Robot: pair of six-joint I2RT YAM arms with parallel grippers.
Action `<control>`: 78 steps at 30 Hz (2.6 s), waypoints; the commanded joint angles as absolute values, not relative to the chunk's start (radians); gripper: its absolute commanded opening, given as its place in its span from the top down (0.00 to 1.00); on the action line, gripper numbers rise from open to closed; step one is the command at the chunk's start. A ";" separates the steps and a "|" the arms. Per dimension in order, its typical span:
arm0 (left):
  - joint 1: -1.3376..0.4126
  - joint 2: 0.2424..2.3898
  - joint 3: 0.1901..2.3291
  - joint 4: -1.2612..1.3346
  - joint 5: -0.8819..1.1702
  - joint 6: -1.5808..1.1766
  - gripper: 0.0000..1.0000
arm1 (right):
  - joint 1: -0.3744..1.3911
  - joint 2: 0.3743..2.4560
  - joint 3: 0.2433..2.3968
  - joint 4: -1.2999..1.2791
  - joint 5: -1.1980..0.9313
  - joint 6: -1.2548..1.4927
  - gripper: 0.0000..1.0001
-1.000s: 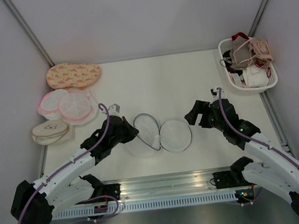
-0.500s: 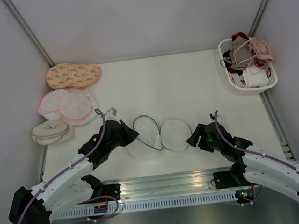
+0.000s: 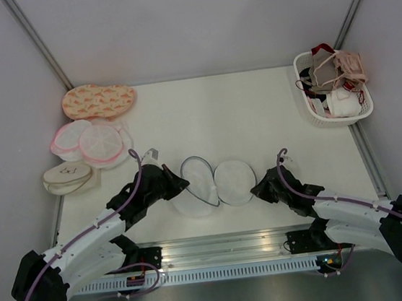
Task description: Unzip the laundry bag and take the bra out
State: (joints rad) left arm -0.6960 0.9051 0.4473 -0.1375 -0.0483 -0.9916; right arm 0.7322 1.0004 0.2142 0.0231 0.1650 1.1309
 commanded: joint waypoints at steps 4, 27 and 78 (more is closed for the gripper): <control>-0.693 0.885 0.442 -0.091 -0.029 -1.019 0.98 | 0.772 0.907 0.340 -0.012 0.270 1.034 0.99; -0.693 0.700 0.413 -0.097 -0.153 -1.089 0.09 | 0.979 1.433 1.095 -0.225 -0.017 0.348 1.00; -0.693 0.265 0.594 -0.572 -0.610 -1.160 0.00 | 1.206 1.490 1.212 -0.532 0.711 0.244 0.99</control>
State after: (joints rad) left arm -0.6960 0.2802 0.5537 -0.5262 -0.5423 -1.2175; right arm 1.2308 1.5124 1.1549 -0.4217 0.4274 0.1871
